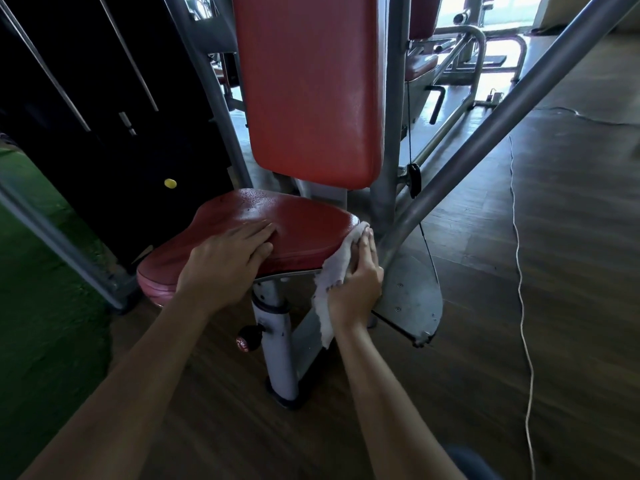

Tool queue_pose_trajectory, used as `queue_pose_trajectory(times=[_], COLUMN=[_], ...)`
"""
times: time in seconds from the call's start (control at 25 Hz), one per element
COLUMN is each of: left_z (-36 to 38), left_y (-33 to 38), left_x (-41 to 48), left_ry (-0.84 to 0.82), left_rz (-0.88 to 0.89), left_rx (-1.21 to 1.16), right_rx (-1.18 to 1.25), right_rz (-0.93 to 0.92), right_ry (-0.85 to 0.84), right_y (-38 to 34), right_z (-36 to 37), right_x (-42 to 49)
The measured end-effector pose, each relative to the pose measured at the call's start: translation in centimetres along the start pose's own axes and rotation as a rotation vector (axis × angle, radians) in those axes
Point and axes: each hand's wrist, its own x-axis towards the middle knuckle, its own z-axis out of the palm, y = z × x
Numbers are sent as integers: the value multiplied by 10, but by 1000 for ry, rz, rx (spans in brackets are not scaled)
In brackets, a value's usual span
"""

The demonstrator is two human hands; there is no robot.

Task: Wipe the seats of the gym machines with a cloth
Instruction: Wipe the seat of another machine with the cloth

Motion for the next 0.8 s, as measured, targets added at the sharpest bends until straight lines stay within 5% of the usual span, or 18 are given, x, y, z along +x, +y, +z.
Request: queue_pose_trajectory(times=[0.48,0.8], left_z=[7,14], left_y=[0,0], left_x=[1,3], left_ry=[77,86], left_rz=[1,17], left_rx=[99,144], right_rx=[186,290], right_rz=[61,136], right_ry=[-154,-33], right_y=[-5,1], right_z=[-9,3], right_x=[18,32])
